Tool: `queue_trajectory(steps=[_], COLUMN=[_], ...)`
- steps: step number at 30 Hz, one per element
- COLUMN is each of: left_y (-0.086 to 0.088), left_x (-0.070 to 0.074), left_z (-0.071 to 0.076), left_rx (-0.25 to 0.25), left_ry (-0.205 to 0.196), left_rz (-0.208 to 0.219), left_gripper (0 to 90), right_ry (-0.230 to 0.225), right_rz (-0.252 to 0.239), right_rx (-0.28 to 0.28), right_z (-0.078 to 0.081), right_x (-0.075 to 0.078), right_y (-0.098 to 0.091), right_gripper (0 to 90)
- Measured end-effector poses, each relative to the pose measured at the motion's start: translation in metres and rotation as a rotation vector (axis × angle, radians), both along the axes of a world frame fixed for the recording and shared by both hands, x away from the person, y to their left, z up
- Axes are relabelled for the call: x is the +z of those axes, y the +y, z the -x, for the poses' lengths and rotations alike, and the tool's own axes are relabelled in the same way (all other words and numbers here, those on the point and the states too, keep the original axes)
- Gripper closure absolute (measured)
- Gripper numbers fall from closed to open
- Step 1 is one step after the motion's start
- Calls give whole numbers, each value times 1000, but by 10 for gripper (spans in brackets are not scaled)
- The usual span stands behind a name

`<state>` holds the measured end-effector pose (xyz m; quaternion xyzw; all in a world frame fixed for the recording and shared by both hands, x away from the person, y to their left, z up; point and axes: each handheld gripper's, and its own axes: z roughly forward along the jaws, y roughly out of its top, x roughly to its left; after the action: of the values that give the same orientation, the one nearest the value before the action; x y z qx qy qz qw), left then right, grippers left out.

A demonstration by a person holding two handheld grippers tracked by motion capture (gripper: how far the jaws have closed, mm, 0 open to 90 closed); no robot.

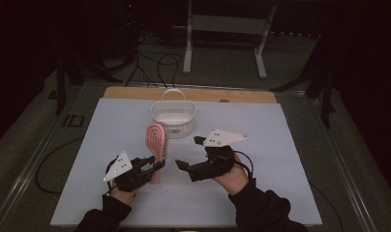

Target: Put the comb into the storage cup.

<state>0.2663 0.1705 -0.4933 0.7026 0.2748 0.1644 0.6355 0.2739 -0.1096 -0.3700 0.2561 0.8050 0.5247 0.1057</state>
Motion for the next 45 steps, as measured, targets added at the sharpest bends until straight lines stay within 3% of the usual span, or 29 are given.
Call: queue_trajectory(steps=[13, 20, 28, 36, 45], left_y=[0, 0, -2, -1, -1], left_x=[-1, -1, -2, -2, -2], left_z=[0, -1, -1, -1, -1], left_rx=[4, 2, -2, 0, 10], left_ry=[1, 0, 1, 1, 5], left_rz=[-1, -8, -10, -8, -11], left_gripper=[707, 707, 707, 707, 707], right_ry=[1, 36, 69, 86, 99], right_rz=[0, -23, -52, -62, -80], right_rx=[-25, -72, -76, -108, -152], right_z=[-11, -13, -12, -14, -17], right_x=[-2, -5, -5, -4, -4], right_y=[26, 41, 61, 74, 77], right_gripper=[89, 89, 98, 198, 334])
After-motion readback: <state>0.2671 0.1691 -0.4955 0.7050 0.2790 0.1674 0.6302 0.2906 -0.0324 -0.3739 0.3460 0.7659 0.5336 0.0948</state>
